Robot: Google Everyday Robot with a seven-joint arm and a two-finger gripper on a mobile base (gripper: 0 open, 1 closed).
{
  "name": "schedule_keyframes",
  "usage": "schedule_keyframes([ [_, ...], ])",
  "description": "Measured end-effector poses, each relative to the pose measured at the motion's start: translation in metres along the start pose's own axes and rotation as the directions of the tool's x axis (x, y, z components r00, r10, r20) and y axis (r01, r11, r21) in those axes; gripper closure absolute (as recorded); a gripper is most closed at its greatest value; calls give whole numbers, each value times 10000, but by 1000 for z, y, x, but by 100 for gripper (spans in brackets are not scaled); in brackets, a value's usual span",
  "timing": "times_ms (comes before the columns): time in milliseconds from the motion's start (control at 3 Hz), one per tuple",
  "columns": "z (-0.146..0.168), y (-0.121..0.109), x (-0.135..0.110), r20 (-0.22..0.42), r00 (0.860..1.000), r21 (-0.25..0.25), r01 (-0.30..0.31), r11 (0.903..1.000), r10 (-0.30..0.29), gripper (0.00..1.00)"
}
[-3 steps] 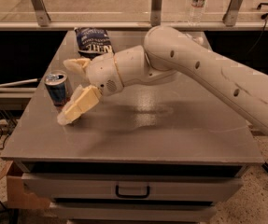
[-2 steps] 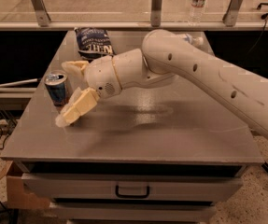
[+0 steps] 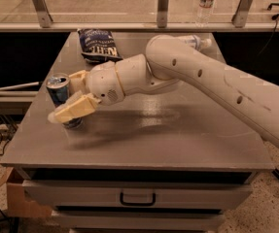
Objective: Knock redbull can over
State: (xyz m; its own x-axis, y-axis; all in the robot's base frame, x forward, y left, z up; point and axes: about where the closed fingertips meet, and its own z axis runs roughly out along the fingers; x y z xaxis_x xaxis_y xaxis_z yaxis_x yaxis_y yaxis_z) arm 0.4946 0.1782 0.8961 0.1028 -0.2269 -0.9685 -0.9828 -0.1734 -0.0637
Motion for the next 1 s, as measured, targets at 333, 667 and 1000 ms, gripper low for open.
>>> schedule_keyframes([
  [333, 0, 1, 6, -17, 10000, -58, -55, 10000, 55, 60],
  [667, -5, 0, 8, 37, 9999, 5, -101, 9999, 100, 83],
  [1000, -24, -8, -1, 187, 9997, 368, 121, 9993, -128, 100],
])
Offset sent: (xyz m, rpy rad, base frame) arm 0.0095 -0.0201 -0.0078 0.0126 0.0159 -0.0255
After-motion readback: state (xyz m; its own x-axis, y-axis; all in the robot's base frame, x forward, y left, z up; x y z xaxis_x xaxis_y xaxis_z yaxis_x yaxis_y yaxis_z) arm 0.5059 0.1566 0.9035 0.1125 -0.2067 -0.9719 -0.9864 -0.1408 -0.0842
